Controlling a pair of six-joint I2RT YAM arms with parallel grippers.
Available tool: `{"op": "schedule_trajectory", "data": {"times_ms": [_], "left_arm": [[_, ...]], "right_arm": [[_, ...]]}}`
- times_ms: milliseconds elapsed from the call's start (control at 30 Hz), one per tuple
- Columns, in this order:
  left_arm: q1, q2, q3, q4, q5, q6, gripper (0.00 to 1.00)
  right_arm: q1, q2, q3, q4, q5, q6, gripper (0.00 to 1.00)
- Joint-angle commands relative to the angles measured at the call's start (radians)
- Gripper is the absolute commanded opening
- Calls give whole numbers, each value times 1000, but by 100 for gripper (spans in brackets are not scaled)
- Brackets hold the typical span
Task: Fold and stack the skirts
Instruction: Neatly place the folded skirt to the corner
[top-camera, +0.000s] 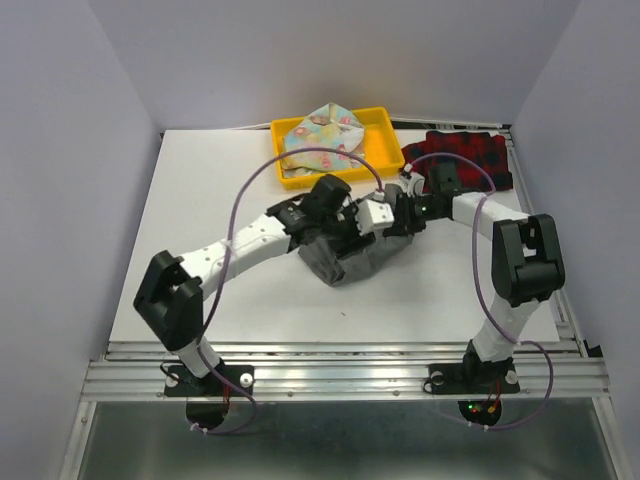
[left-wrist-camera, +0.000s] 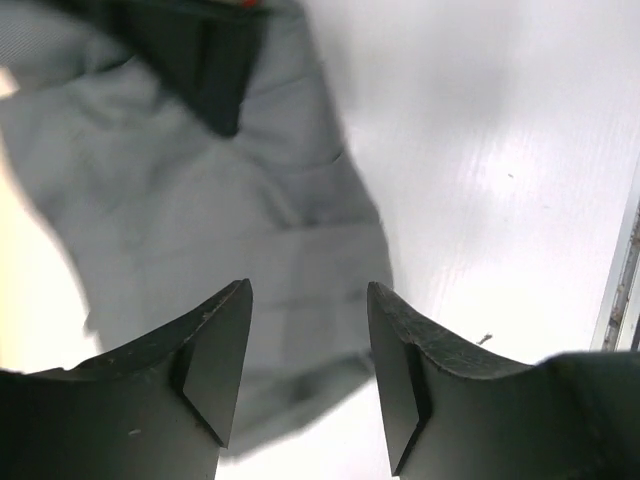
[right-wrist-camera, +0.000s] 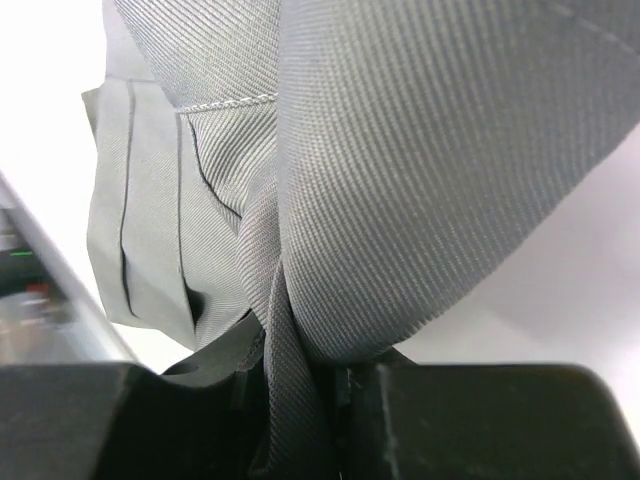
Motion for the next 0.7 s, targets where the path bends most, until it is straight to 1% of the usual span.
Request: {"op": "schedule_trajectory", "data": {"times_ms": [0, 67, 167, 200, 233, 267, 433, 467, 667], "left_arm": [[96, -144, 59, -69, 35, -59, 63], [132, -172, 51, -78, 6, -51, 64], [167, -190, 34, -63, -30, -56, 64], [173, -193, 31, -57, -34, -57, 64], [184, -196, 28, -49, -36, -62, 65], [186, -198, 27, -44, -36, -63, 65], [187, -186, 39, -32, -37, -62, 65], [187, -179, 45, -32, -39, -60, 65], [189, -149, 68, -32, -42, -53, 65]], "right_arm": [[-46, -71, 109, -168, 147, -292, 1], [-56, -89, 148, -193, 186, -364, 1], [-76, -95, 201, -196, 277, -540, 1], [-76, -92, 218, -195, 293, -572, 1], [-89, -75, 262, -193, 311, -627, 1], [-105, -75, 286, -195, 312, -628, 1], [-161, 34, 460, -193, 318, -746, 1], [-176, 49, 517, -190, 305, -755, 1], [-210, 179, 715, -185, 262, -751, 1]]}}
